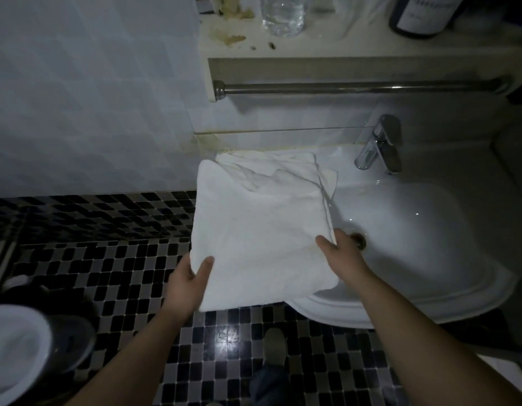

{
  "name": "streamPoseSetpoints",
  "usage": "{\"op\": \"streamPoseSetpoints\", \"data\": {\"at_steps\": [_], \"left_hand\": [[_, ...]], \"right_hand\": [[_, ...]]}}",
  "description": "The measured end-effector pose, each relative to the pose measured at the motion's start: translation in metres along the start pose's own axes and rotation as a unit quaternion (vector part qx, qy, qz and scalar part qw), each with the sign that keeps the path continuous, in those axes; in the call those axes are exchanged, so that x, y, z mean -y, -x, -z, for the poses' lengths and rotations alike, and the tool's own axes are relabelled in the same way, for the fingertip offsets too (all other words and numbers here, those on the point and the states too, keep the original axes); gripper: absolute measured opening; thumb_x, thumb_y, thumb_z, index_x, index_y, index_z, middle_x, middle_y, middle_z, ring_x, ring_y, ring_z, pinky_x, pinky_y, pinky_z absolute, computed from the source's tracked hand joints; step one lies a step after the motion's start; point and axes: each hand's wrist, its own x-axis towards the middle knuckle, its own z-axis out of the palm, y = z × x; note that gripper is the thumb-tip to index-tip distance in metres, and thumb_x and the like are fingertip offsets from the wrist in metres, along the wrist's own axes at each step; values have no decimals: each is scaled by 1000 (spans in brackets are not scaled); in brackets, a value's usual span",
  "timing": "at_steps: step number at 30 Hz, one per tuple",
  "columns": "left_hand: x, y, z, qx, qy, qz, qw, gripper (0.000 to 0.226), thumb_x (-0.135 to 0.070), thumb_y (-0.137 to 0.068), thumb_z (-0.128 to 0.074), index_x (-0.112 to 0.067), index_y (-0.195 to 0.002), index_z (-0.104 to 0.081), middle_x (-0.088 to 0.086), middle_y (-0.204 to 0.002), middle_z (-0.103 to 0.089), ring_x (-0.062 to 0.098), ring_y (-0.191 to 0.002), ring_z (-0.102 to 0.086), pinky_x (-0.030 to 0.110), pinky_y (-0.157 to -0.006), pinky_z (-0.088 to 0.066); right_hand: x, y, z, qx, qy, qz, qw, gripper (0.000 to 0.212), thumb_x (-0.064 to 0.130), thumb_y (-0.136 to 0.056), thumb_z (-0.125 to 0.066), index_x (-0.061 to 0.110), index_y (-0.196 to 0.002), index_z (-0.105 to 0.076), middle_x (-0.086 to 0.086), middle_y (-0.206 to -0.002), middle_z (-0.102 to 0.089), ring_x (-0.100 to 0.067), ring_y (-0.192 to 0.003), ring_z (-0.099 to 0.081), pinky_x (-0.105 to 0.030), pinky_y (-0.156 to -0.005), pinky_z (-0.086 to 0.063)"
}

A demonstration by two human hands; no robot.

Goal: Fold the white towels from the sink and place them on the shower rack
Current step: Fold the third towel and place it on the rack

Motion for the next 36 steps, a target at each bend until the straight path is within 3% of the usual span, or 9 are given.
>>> {"op": "streamPoseSetpoints", "data": {"at_steps": [4,7,12,14,17,21,30,33,36], "left_hand": [[3,-14,-7,0,-82,91,992,39,-52,-96,-57,-22,-119,-60,-8,-100,-66,15,-93,-66,32,-74,-54],[-15,-32,-7,-21,-87,73,993,43,-53,-93,-59,-23,-123,-55,-4,-112,-66,25,-106,-64,40,-90,-50],[-50,-67,-21,-50,-115,35,991,75,-50,-91,-64,-25,-153,-30,7,-151,-46,30,-132,-50,43,-105,-41],[-61,-75,-27,-70,-148,-25,986,72,-54,-89,-66,-36,-150,-33,7,-153,-38,27,-133,-47,41,-103,-41],[-73,-89,-37,-58,-185,-90,977,62,-53,-89,-67,-44,-144,-41,7,-153,-31,27,-138,-40,41,-109,-38],[-86,-106,-44,-52,-175,-60,981,64,-44,-90,-69,-35,-148,-43,10,-155,-26,29,-139,-40,35,-109,-34],[-99,-133,-39,-88,-146,14,985,71,-44,-91,-68,-27,-152,-36,16,-155,-33,33,-138,-41,45,-111,-36],[-99,-139,-34,-84,-145,16,986,71,-47,-91,-67,-27,-151,-36,13,-153,-40,31,-137,-44,50,-112,-40],[-98,-144,-29,-81,-156,15,984,73,-47,-91,-67,-27,-152,-35,9,-152,-44,30,-136,-47,47,-111,-42]], "right_hand": [[3,-6,0,-1,74,-52,996,40,36,-87,-66,24,-121,-51,5,-97,-64,-14,-83,-62,-25,-65,-44],[25,-15,1,-111,170,158,966,15,33,-87,-68,24,-93,-58,9,-84,-59,-15,-80,-57,-22,-59,-38],[46,-43,-15,37,303,411,859,35,34,-94,-63,22,-127,-66,1,-136,-59,-24,-127,-50,-41,-102,-46],[54,-60,-16,45,363,371,853,51,46,-98,-53,34,-147,-46,1,-163,-29,-25,-148,-25,-50,-112,-33],[67,-90,-14,-9,340,206,917,62,58,-97,-47,43,-153,-26,2,-168,2,-31,-153,-4,-60,-113,-26],[84,-113,-6,-77,291,165,939,71,55,-94,-54,29,-155,-28,-5,-160,-30,-34,-143,-26,-51,-110,-32],[134,-148,-13,82,251,179,948,81,41,-85,-58,51,-152,-14,5,-158,-33,-26,-146,-23,-58,-110,-22],[146,-152,-15,101,273,203,935,64,42,-83,-63,48,-143,-41,5,-134,-58,-25,-132,-44,-50,-103,-29],[152,-156,-6,104,367,210,900,35,58,-77,-64,32,-99,-67,13,-88,-60,-25,-111,-56,-46,-94,-33]]}}
